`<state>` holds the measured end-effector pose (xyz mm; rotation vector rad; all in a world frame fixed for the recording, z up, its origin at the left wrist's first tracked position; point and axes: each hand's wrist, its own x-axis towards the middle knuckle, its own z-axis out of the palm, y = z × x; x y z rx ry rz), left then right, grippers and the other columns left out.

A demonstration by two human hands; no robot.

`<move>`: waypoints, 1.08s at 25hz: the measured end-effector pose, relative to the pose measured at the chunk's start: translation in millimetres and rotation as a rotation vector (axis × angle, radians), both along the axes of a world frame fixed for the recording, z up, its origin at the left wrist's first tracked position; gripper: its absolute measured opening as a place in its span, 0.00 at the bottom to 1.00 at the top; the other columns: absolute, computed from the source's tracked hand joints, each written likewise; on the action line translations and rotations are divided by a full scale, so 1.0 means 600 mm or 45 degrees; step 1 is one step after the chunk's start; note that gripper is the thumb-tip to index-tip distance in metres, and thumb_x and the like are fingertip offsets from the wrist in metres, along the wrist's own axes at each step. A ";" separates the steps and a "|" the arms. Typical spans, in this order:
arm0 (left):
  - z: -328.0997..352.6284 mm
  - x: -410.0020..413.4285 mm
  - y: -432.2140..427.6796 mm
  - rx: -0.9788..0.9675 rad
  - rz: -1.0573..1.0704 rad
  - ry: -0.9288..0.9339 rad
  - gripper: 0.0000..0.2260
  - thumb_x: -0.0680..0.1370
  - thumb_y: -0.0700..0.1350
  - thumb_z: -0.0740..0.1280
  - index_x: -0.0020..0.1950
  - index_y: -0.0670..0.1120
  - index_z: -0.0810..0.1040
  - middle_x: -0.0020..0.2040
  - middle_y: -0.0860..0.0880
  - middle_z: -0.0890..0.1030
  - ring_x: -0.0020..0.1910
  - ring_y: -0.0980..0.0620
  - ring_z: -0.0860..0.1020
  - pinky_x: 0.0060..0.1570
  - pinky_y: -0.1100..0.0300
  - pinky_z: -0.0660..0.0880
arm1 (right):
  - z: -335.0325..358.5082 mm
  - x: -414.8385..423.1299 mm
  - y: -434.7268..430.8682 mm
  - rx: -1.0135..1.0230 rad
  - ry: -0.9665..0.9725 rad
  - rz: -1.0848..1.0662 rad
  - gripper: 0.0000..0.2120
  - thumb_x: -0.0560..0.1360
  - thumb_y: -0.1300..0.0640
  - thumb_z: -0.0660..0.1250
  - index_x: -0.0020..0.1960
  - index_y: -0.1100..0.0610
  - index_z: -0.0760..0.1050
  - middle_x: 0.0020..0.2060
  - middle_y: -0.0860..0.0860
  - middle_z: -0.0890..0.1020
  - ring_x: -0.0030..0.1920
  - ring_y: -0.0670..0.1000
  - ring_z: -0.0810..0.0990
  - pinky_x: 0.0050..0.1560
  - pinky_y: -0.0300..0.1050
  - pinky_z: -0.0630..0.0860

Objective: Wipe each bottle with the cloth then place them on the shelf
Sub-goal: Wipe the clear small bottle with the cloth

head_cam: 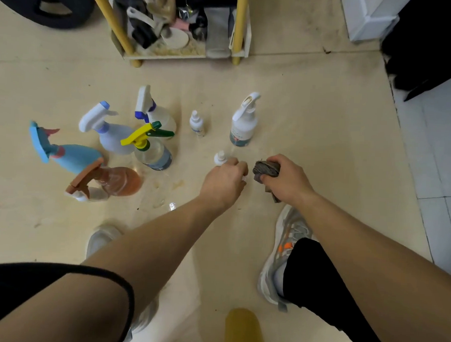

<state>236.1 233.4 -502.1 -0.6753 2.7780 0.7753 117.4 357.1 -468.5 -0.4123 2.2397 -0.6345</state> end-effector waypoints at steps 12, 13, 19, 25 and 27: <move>-0.050 -0.057 0.015 -0.129 0.017 -0.063 0.15 0.76 0.35 0.67 0.62 0.42 0.74 0.54 0.43 0.77 0.44 0.37 0.78 0.35 0.46 0.77 | -0.039 -0.030 0.001 -0.050 0.001 -0.151 0.22 0.74 0.51 0.74 0.66 0.52 0.74 0.55 0.50 0.81 0.50 0.55 0.83 0.43 0.43 0.77; -0.043 -0.054 0.013 -0.113 0.026 -0.060 0.16 0.77 0.37 0.67 0.64 0.42 0.73 0.56 0.43 0.77 0.46 0.37 0.79 0.37 0.45 0.78 | -0.033 -0.029 0.000 -0.056 0.008 -0.150 0.23 0.73 0.51 0.74 0.66 0.52 0.74 0.54 0.50 0.82 0.50 0.54 0.83 0.46 0.43 0.78; 0.037 -0.005 0.000 -0.006 0.027 0.081 0.12 0.79 0.47 0.65 0.62 0.46 0.75 0.57 0.47 0.78 0.51 0.42 0.78 0.45 0.48 0.77 | 0.041 -0.013 -0.012 -0.160 0.042 -0.159 0.21 0.71 0.51 0.75 0.62 0.48 0.74 0.53 0.49 0.83 0.48 0.55 0.85 0.47 0.53 0.83; 0.095 0.038 -0.093 -0.024 0.422 0.188 0.09 0.80 0.46 0.64 0.58 0.44 0.77 0.55 0.45 0.80 0.53 0.42 0.79 0.51 0.48 0.77 | 0.119 0.029 -0.058 -0.327 0.041 -0.068 0.20 0.73 0.55 0.72 0.63 0.47 0.74 0.51 0.45 0.81 0.42 0.48 0.83 0.39 0.44 0.83; 0.078 0.035 -0.115 0.061 0.577 0.083 0.14 0.80 0.47 0.64 0.63 0.42 0.75 0.60 0.43 0.80 0.59 0.42 0.77 0.57 0.49 0.75 | 0.125 0.038 -0.077 -0.356 0.064 -0.028 0.20 0.73 0.55 0.72 0.63 0.47 0.74 0.50 0.45 0.80 0.43 0.47 0.81 0.41 0.41 0.79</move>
